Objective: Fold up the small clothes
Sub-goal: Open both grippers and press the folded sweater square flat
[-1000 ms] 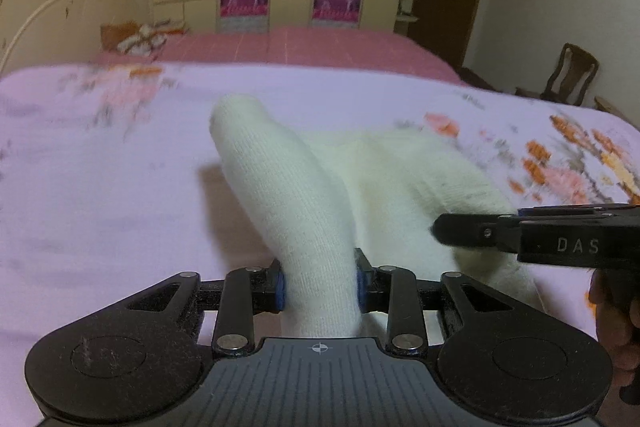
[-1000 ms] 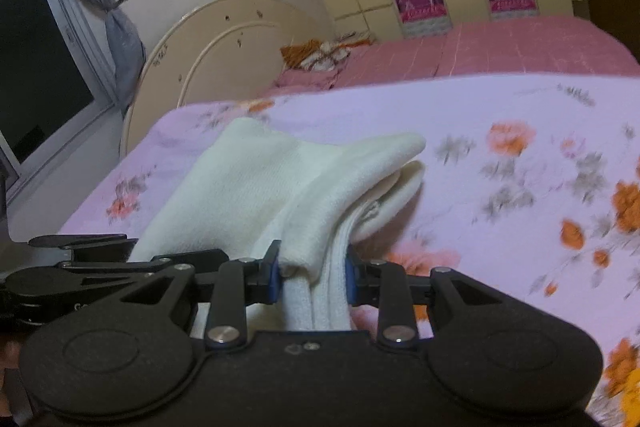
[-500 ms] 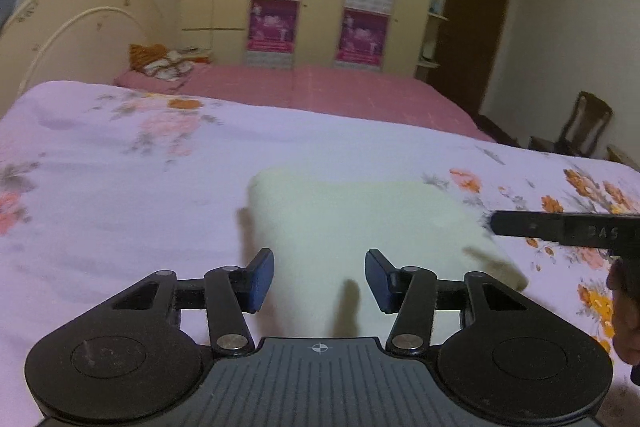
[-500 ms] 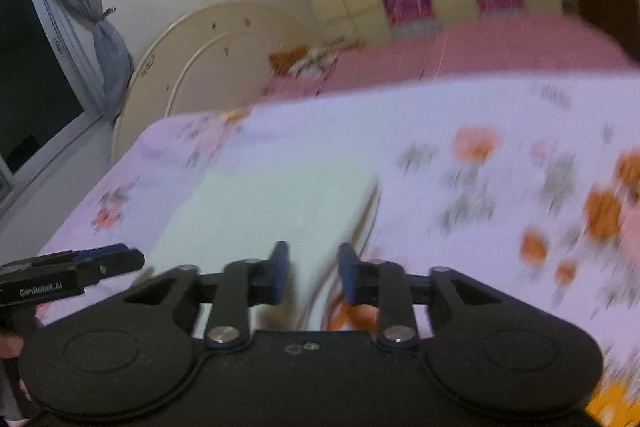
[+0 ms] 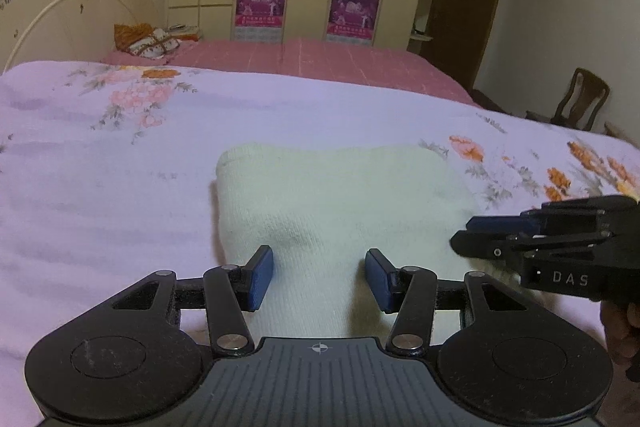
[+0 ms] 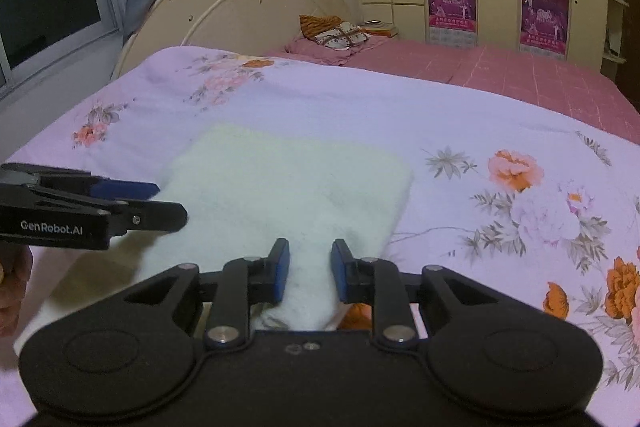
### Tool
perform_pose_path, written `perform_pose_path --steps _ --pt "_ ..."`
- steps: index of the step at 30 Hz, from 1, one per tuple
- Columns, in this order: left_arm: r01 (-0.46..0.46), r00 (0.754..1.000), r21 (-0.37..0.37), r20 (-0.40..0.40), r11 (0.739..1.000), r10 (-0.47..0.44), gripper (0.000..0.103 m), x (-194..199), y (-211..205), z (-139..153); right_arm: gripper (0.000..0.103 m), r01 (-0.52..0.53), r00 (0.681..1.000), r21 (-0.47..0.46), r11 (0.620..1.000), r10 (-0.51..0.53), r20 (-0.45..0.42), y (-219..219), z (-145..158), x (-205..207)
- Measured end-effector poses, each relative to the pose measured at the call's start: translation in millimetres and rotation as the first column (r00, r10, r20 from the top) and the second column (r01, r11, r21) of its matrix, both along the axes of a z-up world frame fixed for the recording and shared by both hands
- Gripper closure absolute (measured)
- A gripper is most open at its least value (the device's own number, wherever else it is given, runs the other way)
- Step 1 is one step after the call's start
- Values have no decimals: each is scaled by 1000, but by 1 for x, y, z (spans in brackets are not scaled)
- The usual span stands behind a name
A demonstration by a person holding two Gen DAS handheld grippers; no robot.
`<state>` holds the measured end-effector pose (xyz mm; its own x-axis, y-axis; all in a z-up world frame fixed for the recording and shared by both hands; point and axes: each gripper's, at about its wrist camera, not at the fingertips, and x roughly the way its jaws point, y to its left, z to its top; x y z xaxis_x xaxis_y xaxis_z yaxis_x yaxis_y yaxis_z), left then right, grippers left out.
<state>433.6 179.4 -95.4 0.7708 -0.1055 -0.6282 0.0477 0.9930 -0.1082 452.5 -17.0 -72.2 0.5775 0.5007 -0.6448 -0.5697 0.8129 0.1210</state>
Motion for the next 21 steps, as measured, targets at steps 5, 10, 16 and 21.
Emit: perform_pose_path --steps 5,10,16,21 --pt "-6 1000 17 -4 1000 6 52 -1 -1 4 79 4 1000 -6 1000 -4 5 6 -1 2" --pt "-21 999 79 41 997 18 52 -30 -12 24 72 -24 999 -66 998 26 37 15 21 -16" --pt "-32 999 82 -19 996 33 52 -63 -16 8 71 -106 989 -175 979 122 78 19 17 -60" --pt "-59 997 68 -38 996 61 52 -90 -16 5 70 -39 996 -259 965 58 67 17 9 -62"
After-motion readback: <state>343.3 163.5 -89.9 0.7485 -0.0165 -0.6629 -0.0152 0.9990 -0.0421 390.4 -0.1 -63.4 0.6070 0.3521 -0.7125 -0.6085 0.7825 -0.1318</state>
